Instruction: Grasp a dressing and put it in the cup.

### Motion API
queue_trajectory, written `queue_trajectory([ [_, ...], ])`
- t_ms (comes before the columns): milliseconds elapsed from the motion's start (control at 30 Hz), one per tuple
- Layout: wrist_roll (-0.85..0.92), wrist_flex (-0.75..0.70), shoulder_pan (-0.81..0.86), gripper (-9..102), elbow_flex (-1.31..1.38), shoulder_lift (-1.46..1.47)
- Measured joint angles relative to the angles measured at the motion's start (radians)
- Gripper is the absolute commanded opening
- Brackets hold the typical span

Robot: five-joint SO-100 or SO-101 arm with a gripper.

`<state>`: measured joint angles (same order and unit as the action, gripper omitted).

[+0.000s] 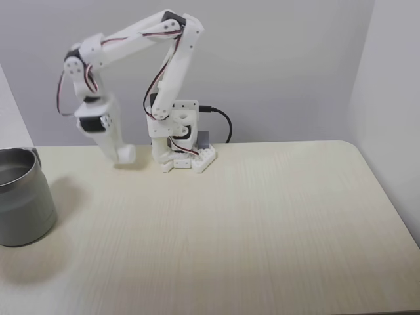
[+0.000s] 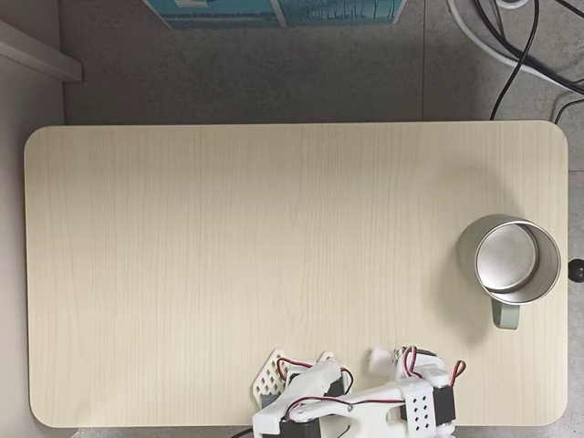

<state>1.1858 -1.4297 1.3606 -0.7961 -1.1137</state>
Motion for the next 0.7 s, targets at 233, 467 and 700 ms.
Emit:
queue_trajectory([
  [233,-0.069,-0.232,-0.078,0,-0.155,0.101],
  [467,-0.189,-0.365,-0.169,0,-0.396,0.106],
  [700,-0.279,-0.367,-0.196,0,-0.611,0.038],
])
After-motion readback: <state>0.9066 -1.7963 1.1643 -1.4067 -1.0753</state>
